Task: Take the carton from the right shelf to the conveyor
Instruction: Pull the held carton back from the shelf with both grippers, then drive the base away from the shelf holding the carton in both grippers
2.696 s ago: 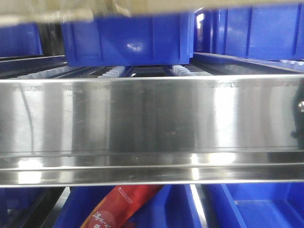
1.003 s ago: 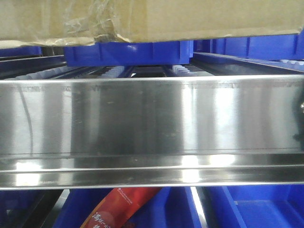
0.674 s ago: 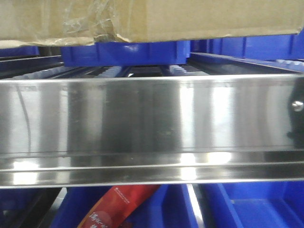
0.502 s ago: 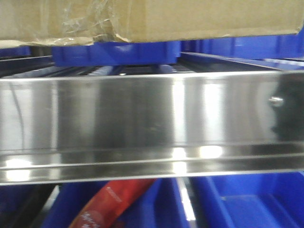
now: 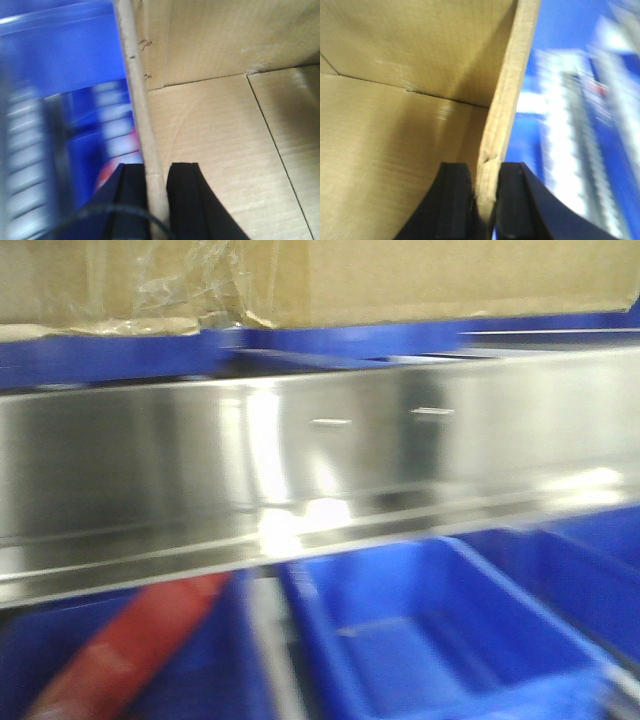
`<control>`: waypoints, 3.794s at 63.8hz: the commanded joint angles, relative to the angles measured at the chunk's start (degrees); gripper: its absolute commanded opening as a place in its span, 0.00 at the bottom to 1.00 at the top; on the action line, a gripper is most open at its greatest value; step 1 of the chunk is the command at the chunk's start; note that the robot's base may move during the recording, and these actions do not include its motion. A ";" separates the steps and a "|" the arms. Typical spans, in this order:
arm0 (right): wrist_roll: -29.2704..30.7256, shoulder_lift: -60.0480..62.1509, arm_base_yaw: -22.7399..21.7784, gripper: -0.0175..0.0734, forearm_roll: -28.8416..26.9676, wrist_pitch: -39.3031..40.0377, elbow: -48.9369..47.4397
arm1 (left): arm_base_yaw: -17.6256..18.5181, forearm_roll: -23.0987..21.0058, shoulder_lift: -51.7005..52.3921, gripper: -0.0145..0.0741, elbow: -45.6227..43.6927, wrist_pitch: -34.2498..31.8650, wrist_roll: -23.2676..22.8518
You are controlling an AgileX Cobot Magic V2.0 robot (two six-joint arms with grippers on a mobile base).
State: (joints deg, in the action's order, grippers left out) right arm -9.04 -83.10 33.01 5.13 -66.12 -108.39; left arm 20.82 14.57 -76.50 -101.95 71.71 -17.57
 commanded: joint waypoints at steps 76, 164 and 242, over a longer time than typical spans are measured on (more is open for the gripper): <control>0.96 0.87 0.33 0.12 -1.00 3.90 -0.19 | 0.77 -3.26 0.60 0.14 -0.38 -2.86 0.30; 0.96 0.87 0.33 0.12 -1.00 3.90 -0.19 | 0.77 -2.34 0.60 0.14 -0.38 -2.86 0.30; 0.96 0.77 0.33 0.12 -1.11 4.05 -0.19 | 0.77 -0.93 0.60 0.14 -0.38 -2.86 0.30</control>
State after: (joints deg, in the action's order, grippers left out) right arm -9.04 -82.86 33.01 5.13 -65.68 -108.39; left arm 20.95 15.40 -76.50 -101.95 71.48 -17.57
